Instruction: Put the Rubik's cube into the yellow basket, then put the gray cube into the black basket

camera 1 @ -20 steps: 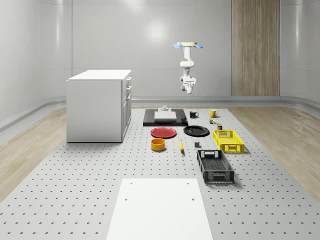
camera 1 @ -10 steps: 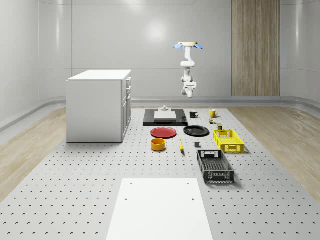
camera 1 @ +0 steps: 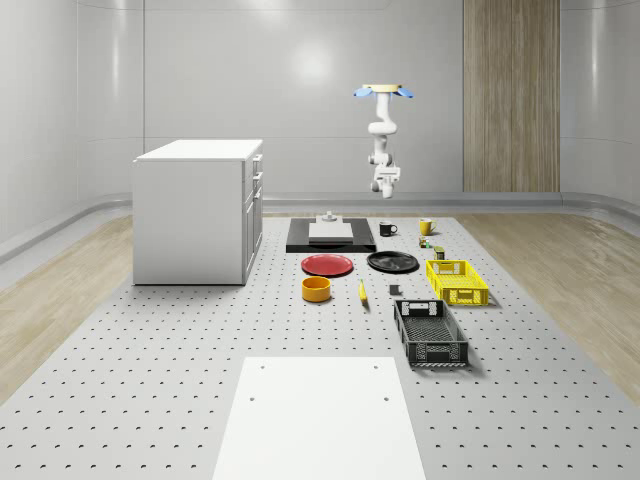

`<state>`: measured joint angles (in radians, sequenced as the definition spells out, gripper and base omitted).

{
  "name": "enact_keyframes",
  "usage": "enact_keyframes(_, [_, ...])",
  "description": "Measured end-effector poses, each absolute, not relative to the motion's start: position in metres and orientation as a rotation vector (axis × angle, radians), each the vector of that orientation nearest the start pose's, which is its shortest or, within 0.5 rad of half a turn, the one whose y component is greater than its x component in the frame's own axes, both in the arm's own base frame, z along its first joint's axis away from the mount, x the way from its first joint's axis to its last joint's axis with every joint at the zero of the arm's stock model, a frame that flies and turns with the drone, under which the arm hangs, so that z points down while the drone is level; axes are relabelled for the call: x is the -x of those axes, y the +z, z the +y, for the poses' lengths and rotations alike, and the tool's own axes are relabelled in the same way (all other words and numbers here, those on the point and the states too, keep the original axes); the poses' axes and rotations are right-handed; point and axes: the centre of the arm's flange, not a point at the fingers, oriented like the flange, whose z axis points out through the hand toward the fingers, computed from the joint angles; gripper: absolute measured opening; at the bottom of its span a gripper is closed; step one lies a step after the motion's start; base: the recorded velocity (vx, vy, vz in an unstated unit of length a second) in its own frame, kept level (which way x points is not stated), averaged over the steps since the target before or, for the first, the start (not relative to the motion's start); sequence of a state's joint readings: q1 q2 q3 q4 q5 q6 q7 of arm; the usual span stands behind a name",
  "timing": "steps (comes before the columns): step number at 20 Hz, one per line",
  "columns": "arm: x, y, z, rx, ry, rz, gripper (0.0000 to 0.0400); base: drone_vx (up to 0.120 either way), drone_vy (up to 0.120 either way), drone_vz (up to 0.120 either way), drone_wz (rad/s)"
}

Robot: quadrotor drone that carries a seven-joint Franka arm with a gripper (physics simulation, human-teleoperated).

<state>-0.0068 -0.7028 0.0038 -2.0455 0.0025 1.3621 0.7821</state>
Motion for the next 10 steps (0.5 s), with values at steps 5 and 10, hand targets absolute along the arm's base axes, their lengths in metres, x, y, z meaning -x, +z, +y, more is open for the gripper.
enact_keyframes(5, [-0.304, 0.6908, 0.0, 2.894, -0.034, 1.199, 0.04, 0.0, 0.12, 0.0, 0.0])
enact_keyframes(10, [-0.3036, 0.6912, 0.0001, 2.893, -0.04, 1.198, 0.04, 0.12, 0.12, 0.0, 0.0])
